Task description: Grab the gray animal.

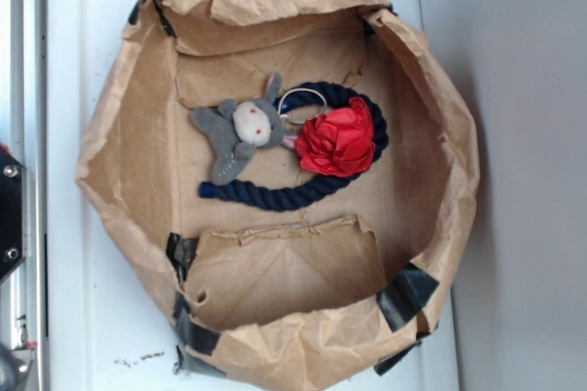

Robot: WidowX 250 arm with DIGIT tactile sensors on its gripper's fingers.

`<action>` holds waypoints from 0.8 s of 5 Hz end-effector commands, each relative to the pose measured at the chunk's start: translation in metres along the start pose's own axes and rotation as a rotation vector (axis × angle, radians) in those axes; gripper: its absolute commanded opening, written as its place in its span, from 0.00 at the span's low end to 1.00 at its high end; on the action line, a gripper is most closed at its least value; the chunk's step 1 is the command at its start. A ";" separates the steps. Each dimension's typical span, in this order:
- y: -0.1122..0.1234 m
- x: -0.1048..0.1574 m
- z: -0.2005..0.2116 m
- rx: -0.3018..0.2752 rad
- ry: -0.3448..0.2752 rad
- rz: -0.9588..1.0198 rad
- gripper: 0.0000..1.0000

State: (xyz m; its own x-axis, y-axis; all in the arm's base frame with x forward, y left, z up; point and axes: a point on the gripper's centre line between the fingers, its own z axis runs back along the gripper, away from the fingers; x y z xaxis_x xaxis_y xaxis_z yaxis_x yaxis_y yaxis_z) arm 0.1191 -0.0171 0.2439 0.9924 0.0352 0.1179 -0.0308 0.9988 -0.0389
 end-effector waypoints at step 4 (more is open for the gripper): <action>0.012 0.044 0.003 0.036 -0.020 0.050 1.00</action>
State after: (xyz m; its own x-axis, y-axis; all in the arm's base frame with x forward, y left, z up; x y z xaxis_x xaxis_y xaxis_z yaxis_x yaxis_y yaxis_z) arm 0.1591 -0.0059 0.2423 0.9922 0.0757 0.0992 -0.0752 0.9971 -0.0085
